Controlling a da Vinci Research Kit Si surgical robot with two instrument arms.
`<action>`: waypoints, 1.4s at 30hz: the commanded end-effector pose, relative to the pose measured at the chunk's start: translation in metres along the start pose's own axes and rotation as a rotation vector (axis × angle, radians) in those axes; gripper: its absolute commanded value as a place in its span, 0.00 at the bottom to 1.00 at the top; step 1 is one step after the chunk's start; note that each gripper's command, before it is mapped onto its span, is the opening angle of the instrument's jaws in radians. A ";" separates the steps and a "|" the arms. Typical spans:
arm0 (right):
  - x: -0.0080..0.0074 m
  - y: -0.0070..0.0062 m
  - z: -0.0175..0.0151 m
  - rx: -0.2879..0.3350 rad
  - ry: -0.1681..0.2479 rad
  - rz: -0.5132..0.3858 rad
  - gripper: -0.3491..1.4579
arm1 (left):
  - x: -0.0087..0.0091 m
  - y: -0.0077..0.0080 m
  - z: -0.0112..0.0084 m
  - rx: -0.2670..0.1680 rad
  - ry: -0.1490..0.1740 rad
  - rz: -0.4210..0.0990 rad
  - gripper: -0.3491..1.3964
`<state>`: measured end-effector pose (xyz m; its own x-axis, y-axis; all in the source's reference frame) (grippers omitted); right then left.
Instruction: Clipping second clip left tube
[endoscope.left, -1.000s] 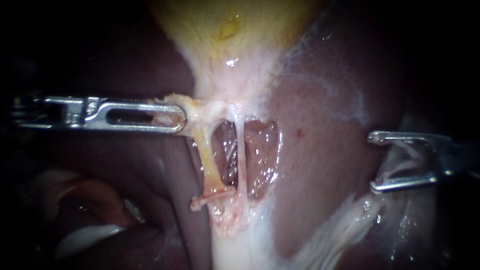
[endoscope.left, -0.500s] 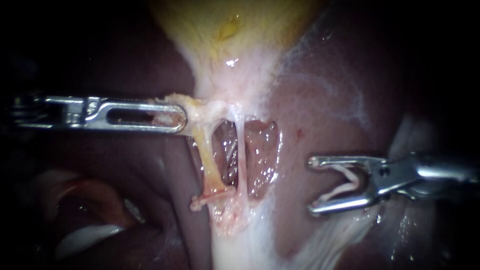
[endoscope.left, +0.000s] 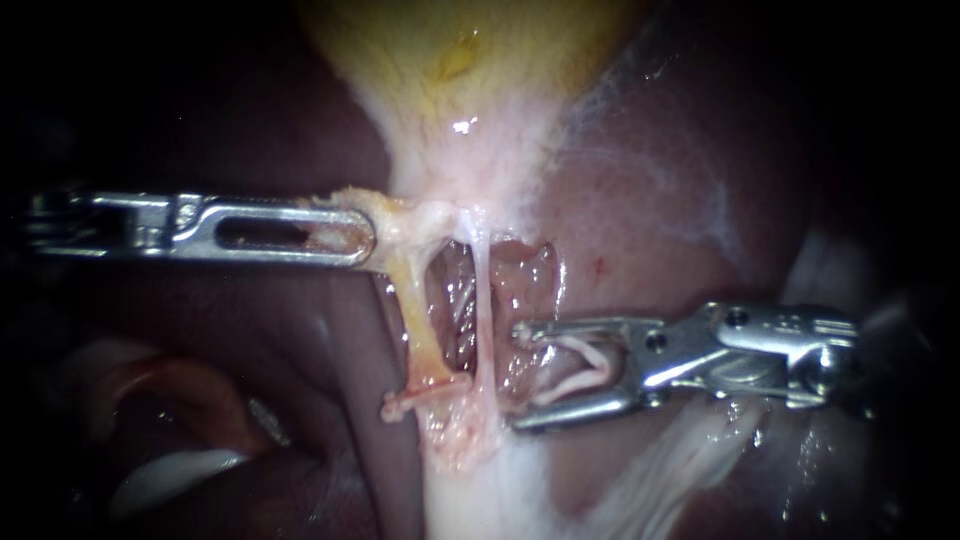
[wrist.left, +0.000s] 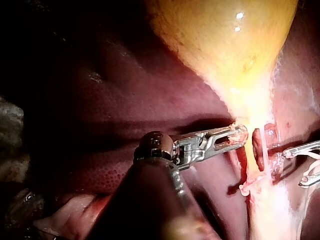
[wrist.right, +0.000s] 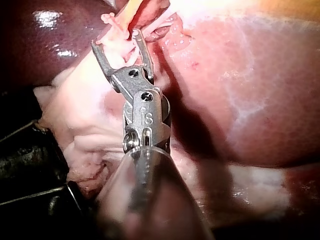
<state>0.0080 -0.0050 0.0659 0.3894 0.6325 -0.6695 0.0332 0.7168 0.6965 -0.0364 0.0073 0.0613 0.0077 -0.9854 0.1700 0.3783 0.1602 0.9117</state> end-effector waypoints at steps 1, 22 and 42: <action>0.0002 0.0002 0.0004 0.005 0.000 0.004 0.46 | 0.0000 0.0000 0.0000 0.000 0.000 0.000 0.00; -0.0014 0.0030 0.0066 0.024 -0.007 0.036 0.46 | 0.0000 -0.0001 0.0002 -0.001 -0.001 0.000 0.00; -0.0016 0.0032 0.0100 0.086 -0.003 0.079 0.45 | 0.0000 -0.0002 0.0004 -0.002 -0.002 -0.001 0.00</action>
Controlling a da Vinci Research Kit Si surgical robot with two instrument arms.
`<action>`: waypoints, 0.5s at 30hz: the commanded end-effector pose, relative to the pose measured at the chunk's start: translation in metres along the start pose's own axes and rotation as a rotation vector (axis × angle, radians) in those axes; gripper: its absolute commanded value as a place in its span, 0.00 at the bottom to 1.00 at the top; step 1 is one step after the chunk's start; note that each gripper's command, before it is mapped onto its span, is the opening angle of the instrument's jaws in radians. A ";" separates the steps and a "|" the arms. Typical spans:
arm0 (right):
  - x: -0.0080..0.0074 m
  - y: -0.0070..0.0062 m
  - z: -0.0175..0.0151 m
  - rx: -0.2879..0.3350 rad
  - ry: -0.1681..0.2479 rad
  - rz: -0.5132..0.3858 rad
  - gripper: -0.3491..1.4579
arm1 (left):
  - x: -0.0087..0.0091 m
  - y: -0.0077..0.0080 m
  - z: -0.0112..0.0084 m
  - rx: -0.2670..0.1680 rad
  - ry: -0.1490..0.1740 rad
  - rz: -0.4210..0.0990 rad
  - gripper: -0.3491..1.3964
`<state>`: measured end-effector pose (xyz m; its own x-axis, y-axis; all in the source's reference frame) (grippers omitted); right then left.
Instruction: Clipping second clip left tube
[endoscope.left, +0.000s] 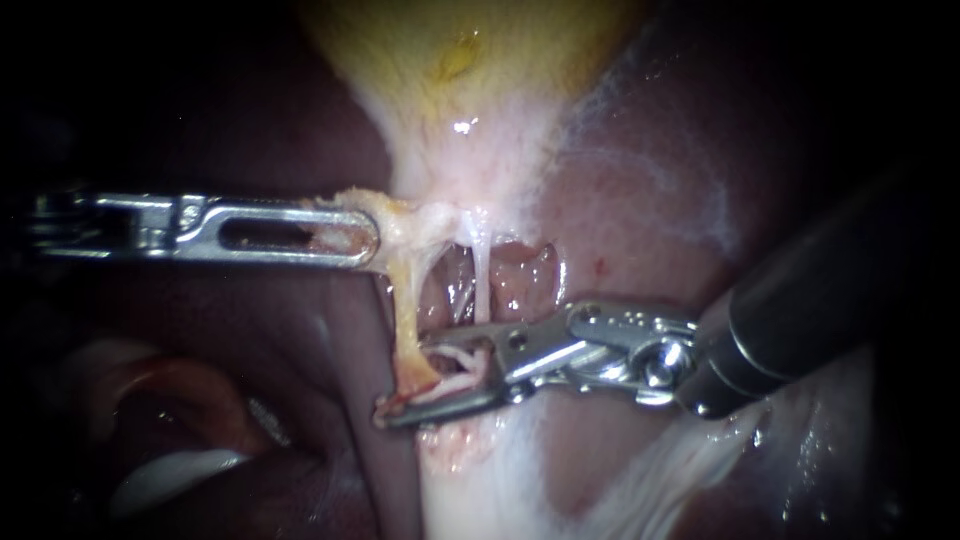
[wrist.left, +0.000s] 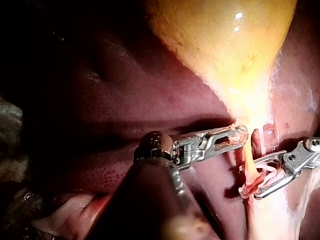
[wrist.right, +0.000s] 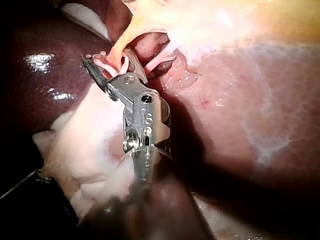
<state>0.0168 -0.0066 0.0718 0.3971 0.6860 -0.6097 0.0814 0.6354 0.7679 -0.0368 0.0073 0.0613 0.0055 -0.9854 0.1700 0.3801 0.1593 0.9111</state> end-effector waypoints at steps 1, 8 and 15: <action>0.0000 0.0000 0.0002 0.003 0.000 0.003 0.45 | 0.0000 0.0000 0.0000 0.000 0.000 0.000 0.00; -0.0006 0.0003 0.0016 0.034 -0.013 0.022 0.44 | 0.0000 0.0000 0.0001 -0.001 -0.001 0.000 0.00; -0.0003 0.0005 0.0018 0.040 -0.008 0.038 0.43 | 0.0000 0.0000 0.0001 -0.001 -0.001 0.000 0.00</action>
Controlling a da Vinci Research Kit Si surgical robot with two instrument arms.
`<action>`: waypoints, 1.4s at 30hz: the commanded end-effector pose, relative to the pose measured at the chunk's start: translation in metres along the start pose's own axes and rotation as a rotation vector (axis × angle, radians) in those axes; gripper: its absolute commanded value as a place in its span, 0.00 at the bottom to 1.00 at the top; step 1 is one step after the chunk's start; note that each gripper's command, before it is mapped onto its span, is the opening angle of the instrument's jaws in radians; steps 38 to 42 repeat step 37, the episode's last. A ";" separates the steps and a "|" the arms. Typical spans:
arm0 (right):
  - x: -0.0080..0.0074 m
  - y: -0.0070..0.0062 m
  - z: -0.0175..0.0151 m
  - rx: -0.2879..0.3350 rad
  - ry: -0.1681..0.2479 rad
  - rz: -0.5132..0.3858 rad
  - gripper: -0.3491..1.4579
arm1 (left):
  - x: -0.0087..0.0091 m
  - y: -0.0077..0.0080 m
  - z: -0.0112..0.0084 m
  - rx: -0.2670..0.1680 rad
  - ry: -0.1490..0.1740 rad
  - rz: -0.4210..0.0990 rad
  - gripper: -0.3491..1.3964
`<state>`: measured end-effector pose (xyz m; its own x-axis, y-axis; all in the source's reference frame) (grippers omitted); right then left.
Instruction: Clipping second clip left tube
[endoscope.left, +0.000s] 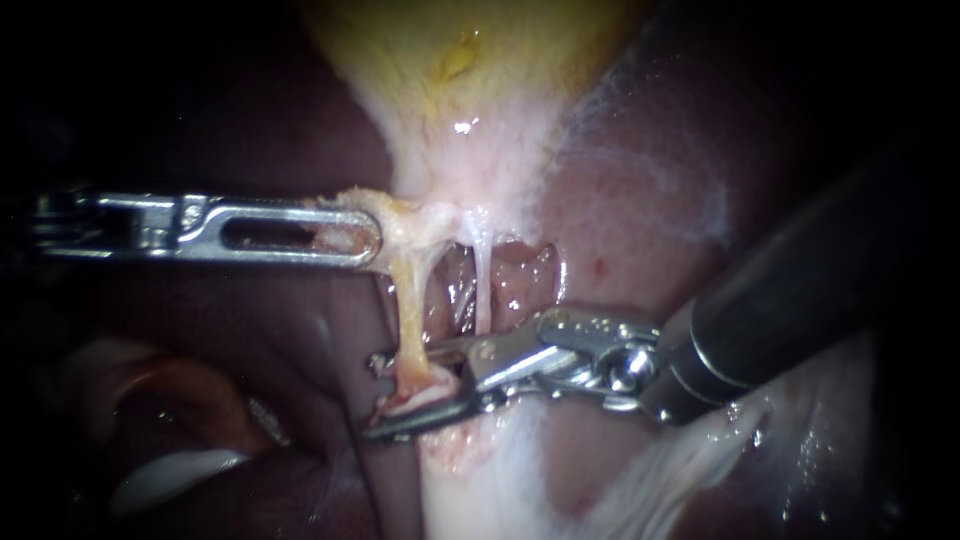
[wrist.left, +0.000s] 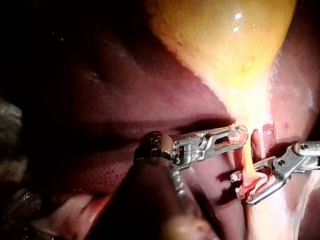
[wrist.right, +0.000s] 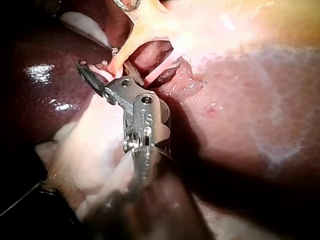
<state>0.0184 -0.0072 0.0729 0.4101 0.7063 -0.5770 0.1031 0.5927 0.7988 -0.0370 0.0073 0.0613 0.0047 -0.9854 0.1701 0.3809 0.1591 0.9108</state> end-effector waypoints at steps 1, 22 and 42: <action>0.0002 -0.0001 -0.0002 0.000 0.005 0.005 0.42 | 0.0000 0.0000 0.0000 0.000 0.000 0.000 0.00; 0.0000 0.0003 -0.0028 0.009 0.012 0.053 0.00 | 0.0000 0.0003 0.0001 0.000 0.000 0.001 0.00; -0.0001 0.0003 -0.0030 0.011 0.011 0.053 0.00 | 0.0000 0.0003 0.0001 0.000 0.001 0.001 0.00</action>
